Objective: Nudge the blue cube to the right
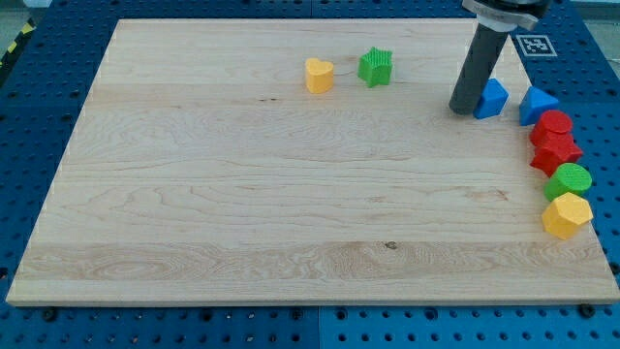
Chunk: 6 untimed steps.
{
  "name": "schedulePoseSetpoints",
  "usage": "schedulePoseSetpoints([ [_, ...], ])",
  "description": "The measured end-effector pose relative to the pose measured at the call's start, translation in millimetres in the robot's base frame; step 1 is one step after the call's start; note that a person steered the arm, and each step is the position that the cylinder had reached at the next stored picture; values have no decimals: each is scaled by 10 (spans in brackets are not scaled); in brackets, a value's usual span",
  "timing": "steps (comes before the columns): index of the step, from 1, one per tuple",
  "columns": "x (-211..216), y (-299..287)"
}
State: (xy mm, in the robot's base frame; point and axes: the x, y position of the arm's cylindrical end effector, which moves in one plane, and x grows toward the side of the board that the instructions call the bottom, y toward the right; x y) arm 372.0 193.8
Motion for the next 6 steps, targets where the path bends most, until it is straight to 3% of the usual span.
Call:
schedulePoseSetpoints([
  [1, 42, 191],
  [2, 649, 345],
  [3, 660, 359],
  [6, 7, 382],
])
